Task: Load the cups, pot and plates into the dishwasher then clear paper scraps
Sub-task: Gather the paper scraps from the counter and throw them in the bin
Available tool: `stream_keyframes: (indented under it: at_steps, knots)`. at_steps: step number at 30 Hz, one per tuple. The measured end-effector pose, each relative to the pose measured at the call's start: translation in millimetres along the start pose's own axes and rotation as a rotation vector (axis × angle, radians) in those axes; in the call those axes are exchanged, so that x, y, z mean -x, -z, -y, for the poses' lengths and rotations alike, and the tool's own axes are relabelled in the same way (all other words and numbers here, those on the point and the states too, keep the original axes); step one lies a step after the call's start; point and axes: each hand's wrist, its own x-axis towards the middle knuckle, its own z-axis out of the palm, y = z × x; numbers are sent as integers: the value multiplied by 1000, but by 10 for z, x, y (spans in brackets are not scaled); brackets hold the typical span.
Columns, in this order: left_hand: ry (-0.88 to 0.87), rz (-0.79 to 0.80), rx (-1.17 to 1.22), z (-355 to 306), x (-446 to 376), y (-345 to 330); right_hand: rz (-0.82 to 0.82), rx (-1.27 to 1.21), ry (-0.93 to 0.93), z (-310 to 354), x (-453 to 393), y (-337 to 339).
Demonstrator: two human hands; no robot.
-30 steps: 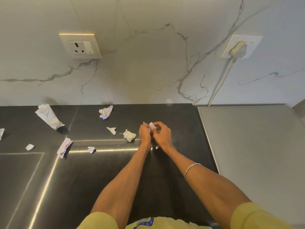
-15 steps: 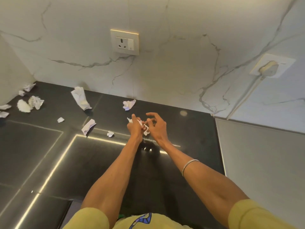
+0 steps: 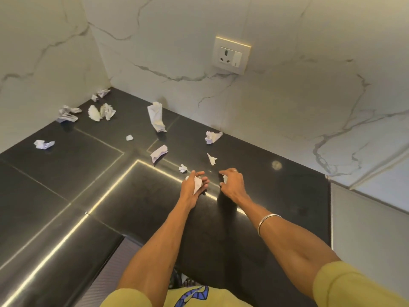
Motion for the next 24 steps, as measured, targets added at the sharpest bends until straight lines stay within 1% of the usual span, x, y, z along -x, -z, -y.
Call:
stream_keyframes:
  at_steps: [3,6,11,14,17,19,21,24]
  knots:
    - [31,-6,105,-52,15,68,-81,-60,-71,65,6,25]
    - [20,2,139,-67,38,88,-98,-231,-108,181,42,47]
    - [-6,2,138,-26,21,81,-67,-482,-20,453,135,13]
    - [10,-7,135,15,-1,89,-84,-539,52,593,164,14]
    - [39,6,133,43,27,108,-69,-487,106,672,184,-20]
    - [56,45,136,20,80,125,3,-434,129,698,194,-60]
    - [81,57,191,-11,99,163,76,-346,185,722,207,-114]
    - [103,73,243,-35,118,215,100,-166,254,703,204,-207]
